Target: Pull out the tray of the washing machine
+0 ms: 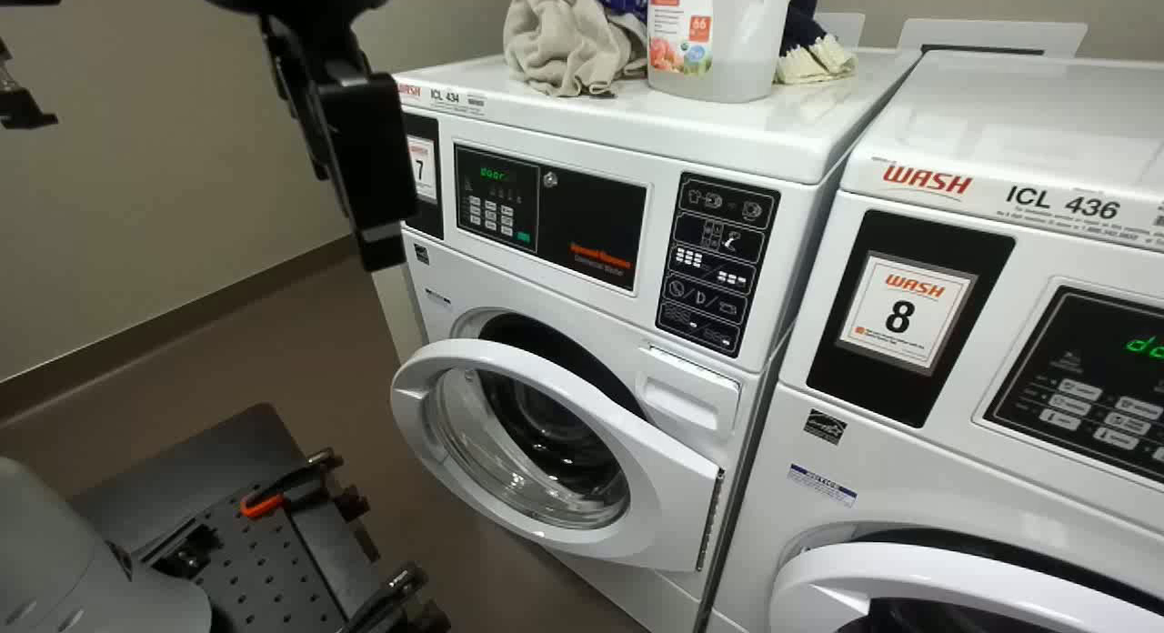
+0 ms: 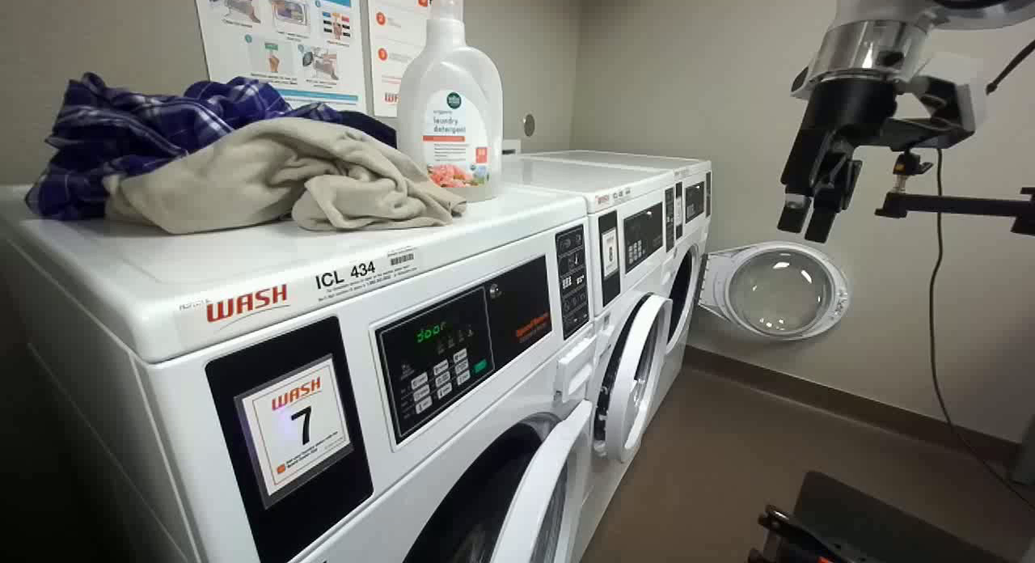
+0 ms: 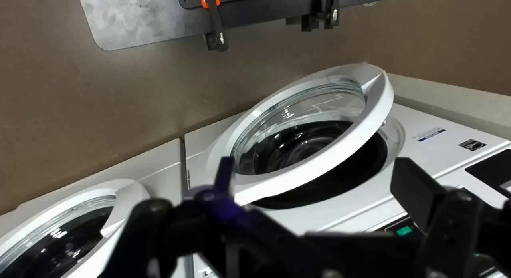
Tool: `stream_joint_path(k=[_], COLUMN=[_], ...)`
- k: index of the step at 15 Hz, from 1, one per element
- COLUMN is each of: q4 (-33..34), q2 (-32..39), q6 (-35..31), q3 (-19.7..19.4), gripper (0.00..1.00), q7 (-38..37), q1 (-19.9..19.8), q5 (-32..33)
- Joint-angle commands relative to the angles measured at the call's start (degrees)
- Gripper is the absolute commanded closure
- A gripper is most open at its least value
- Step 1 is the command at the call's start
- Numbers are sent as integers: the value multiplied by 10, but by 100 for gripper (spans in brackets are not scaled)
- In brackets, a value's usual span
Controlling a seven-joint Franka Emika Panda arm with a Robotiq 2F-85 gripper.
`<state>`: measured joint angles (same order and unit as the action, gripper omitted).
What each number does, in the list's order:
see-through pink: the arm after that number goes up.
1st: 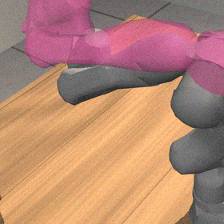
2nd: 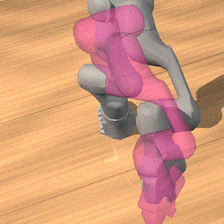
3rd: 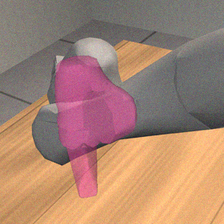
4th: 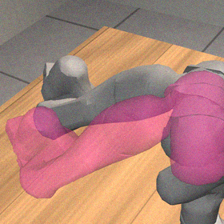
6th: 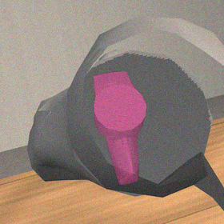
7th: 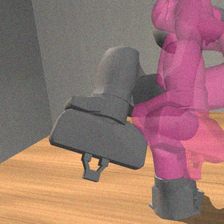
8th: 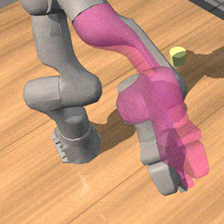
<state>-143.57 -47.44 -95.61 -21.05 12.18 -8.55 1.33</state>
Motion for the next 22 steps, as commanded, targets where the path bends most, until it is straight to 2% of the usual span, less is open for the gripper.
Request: stream_joint_path(k=[1,7,9,12,16,19,22], q4=[1,1,-10,-34,-71,-81,-71], q2=[4,4,19,59,148,235,319], q6=[1,1,-29,-108,-277,-396,-492], q3=[9,9,16,24,32,27,17], gripper=[0,0,0,0,0,0,0], q7=[8,8,-13,-46,-100,-119,-105], q1=[-12,-12,-16,-17,-19,-15,0], q5=[-7,-7,-7,-13,-25,-63,-132])
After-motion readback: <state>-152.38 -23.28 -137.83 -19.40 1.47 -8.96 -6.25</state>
